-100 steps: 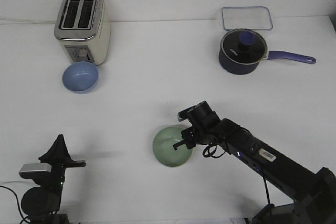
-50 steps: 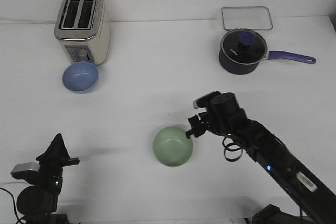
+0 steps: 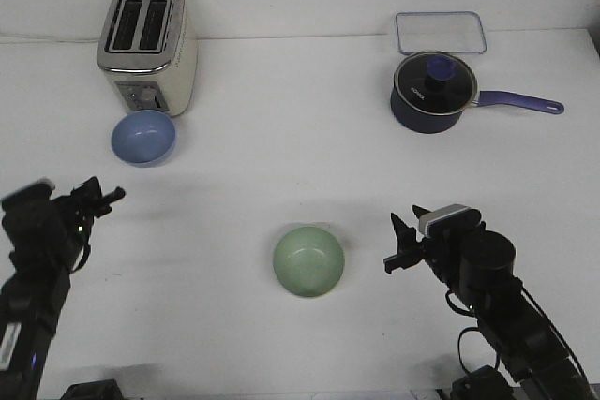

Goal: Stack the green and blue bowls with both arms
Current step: 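Reach the left gripper forward to the light blue bowl by the toaster, then grasp the blue bowl rim with the left gripper and carry it over the green bowl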

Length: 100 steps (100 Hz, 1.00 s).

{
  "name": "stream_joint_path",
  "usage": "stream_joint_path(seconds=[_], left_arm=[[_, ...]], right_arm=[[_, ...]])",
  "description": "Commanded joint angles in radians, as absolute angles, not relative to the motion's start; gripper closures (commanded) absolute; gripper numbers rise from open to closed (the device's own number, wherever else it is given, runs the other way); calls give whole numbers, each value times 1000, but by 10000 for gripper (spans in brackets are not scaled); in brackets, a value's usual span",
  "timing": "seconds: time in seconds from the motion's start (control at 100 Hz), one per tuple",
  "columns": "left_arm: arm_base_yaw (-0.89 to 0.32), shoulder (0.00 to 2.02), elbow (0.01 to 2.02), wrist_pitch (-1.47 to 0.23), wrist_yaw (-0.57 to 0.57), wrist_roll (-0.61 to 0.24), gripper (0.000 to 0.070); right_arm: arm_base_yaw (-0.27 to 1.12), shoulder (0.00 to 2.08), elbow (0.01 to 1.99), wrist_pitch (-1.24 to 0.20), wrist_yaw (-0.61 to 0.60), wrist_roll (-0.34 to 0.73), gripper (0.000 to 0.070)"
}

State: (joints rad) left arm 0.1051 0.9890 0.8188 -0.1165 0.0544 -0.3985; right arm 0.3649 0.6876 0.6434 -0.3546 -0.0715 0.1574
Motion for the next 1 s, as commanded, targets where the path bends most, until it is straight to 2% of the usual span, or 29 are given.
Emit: stream_joint_path(seconds=[0.0,0.04,0.15,0.18,0.24,0.36,0.51,0.83,0.86,0.9,0.99], left_arm=[[127,1142,908,-138,110,-375,665],[137,1213,958,-147,137,-375,588],[157,1380,1079,-167,162,-369,224],[160,1418,1108,-176,162,-356,143],[164,1486,1162,-196,162,-343,69],[168,1604,1254,-224,162,-302,70],[170,1733,1346,-250,162,-290,70],[170,1898,1402,-228,157,-243,94],[170,1904,1402,-229,150,-242,141],[170,1909,1402,-231,145,-239,251],[170,1911,1402,-240,150,-199,631]], right_arm=[[369,667,618,-342,-71,187,412],[369,655,601,-353,-72,191,412],[369,648,590,-384,-71,187,411],[369,648,590,-384,-72,186,411],[369,648,590,-381,-72,184,411],[369,648,590,-376,-72,184,411],[369,649,590,-378,-76,185,411],[369,649,590,-391,-76,191,412],[369,649,590,-394,-76,191,411],[369,649,590,-398,-76,191,412],[369,649,590,-404,-76,191,412]])
